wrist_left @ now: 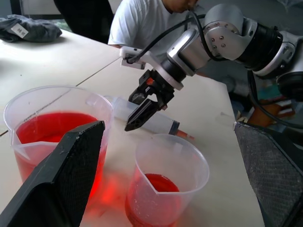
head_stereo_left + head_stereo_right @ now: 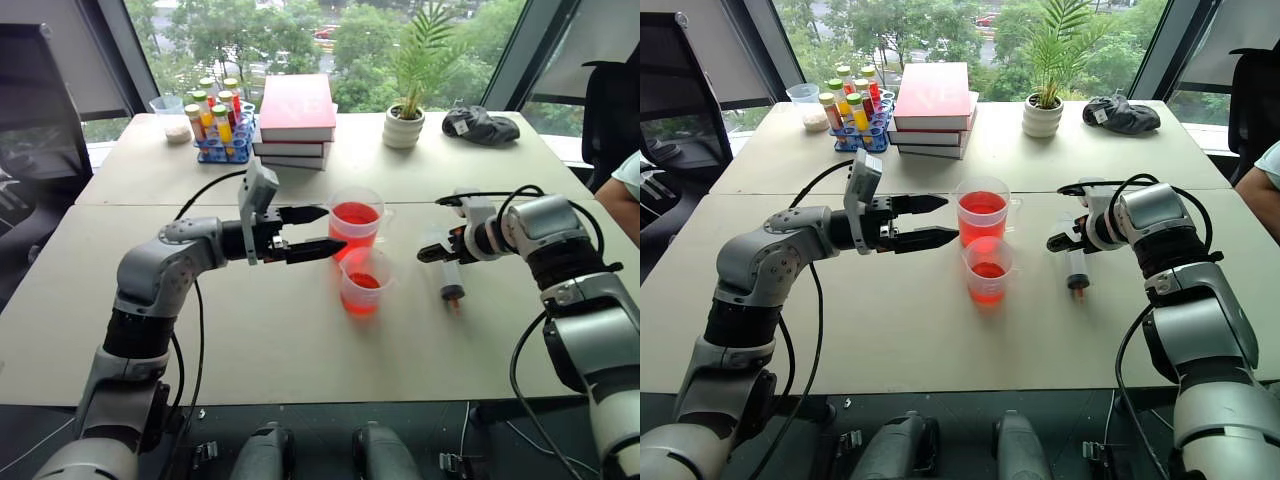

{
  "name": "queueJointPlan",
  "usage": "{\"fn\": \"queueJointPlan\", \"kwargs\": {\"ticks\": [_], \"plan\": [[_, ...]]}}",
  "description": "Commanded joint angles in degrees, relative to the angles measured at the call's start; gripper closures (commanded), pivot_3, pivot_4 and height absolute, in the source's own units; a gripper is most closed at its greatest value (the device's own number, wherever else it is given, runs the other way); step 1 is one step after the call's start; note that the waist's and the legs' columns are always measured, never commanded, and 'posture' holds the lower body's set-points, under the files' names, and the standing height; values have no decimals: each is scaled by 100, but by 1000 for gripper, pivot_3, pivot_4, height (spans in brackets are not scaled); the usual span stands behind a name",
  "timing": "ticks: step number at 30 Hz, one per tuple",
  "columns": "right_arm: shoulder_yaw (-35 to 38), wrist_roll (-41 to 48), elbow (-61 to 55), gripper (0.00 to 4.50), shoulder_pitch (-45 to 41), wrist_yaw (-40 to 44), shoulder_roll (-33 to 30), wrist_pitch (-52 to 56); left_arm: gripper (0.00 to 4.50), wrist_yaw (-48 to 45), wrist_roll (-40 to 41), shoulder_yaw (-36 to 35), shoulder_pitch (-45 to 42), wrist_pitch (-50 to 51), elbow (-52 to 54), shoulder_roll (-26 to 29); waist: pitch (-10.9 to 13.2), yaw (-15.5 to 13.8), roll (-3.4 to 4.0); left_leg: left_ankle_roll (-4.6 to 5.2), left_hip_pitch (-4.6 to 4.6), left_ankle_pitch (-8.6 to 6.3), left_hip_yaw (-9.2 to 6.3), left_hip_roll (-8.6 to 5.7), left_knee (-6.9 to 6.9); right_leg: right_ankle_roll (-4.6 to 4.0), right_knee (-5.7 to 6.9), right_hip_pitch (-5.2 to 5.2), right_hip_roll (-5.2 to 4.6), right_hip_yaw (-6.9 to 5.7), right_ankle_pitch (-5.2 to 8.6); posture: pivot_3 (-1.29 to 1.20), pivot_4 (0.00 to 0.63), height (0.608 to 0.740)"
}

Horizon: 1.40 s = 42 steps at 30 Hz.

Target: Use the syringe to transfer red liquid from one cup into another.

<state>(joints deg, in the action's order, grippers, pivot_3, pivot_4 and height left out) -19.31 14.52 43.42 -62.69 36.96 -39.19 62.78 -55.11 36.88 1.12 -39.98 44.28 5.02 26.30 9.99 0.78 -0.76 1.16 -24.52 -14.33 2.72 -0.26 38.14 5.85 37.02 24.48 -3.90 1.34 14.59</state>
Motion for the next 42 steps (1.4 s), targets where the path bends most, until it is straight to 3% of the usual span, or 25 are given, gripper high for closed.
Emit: {"fn": "queueJointPlan", "kwargs": {"ticks": [1,4,5,11,18,22,26,33,42], "plan": [[-28,-454,511,1479,-249,207,133,-402,0,24,101,-141,39,-65,175,28,0,11,0,0,0,0,1,0,0,0,0,0,0,1,0,0,150,740],[-43,-706,702,2925,-295,421,203,-541,0,53,132,-177,47,-39,188,39,0,20,0,-1,4,0,1,0,0,0,2,-2,0,1,0,0,150,740],[-42,-763,716,3053,-293,486,218,-545,0,45,140,-185,52,-34,192,55,0,24,0,-1,4,0,0,1,0,0,3,-2,1,1,0,0,150,740],[282,-927,564,3053,-390,561,125,-485,0,-55,161,-253,-22,-39,68,202,-1,24,1,-2,7,0,0,2,0,-1,5,-2,1,2,0,0,150,740],[2043,-159,-1573,3053,-303,396,-260,-746,0,-201,166,-382,-316,-132,-346,344,9,-1,18,-4,-4,-1,0,-2,-8,-1,2,10,-20,1,0,0,150,740],[3269,689,-2990,3053,-108,260,197,-1445,0,-299,98,-391,-543,-235,-642,387,9,15,17,-4,-2,-1,-2,-1,-18,0,-2,10,-17,-3,0,0,150,740],[3797,1253,-3764,3053,27,-8,1025,-2231,0,-490,78,-396,-765,-330,-936,449,9,21,17,-3,2,0,-1,1,-14,1,10,8,-13,-2,-1,0,150,740],[3666,1383,-3811,3053,672,196,2482,-4602,0,-660,-55,-307,-1123,-503,-1328,400,7,2,15,-3,4,1,-1,0,-6,2,10,1,1,-3,-1,0,150,740],[3126,884,-2940,3053,1557,263,3186,-6371,0,-523,-244,-234,-1358,-661,-1520,127,7,15,15,-6,6,2,-4,1,-7,1,11,2,2,-3,-1,0,150,740]]}}
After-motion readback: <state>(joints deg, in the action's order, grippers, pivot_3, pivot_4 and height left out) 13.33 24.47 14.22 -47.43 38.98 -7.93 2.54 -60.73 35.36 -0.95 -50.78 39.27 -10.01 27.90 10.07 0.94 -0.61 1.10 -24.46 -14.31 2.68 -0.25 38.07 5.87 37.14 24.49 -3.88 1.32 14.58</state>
